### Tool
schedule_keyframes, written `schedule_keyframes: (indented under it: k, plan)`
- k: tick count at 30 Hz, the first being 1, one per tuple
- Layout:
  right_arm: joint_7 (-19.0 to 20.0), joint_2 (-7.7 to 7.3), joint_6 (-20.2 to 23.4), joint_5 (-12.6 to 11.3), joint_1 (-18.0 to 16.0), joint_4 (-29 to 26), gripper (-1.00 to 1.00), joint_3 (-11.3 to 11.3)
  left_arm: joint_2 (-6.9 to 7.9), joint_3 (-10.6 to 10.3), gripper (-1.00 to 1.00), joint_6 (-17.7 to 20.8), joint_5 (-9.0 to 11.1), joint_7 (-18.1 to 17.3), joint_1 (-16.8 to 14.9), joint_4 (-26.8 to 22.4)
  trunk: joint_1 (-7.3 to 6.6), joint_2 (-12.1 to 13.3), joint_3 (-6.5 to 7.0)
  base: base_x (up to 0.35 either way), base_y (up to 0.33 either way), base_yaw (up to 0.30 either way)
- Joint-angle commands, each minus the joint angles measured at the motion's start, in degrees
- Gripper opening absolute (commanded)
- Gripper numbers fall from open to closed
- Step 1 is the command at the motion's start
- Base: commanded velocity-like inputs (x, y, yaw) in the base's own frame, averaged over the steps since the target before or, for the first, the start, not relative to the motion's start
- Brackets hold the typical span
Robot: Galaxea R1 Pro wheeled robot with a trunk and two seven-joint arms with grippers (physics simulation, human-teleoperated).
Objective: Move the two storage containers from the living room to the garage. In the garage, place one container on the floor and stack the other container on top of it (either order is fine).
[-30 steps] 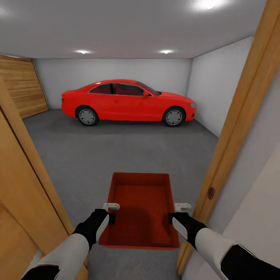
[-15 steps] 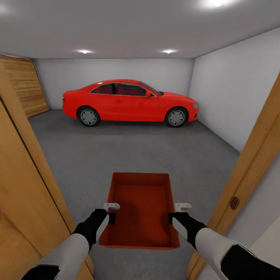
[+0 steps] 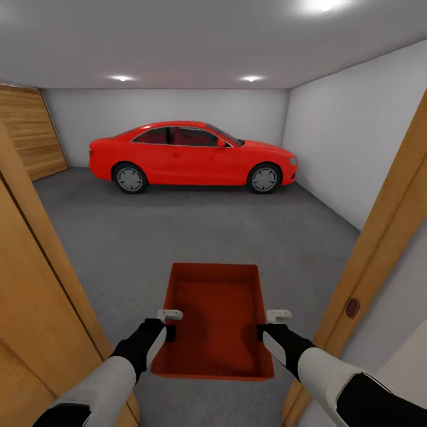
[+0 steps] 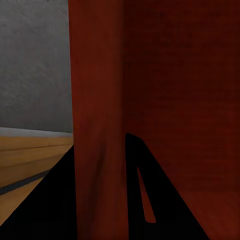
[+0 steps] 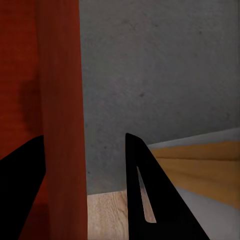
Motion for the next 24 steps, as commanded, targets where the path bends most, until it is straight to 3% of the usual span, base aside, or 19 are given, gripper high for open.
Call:
schedule_keyframes:
  k: [1,24]
  plan:
    - [-0.3,0.01,0.0,2.0,-0.1,-3.4,-1.00,-1.9,-0.43,-0.1,-1.00,0.3,0.6,0.3,0.0,0.1,0.03,-0.1,-0.13,0.000,0.000,-0.006]
    - [-0.2,0.01,0.0,2.0,-0.1,-3.4,-1.00,-1.9,-0.43,-0.1,-1.00,0.4,0.6,0.3,0.0,0.0,0.03,-0.1,-0.13,0.000,0.000,0.000]
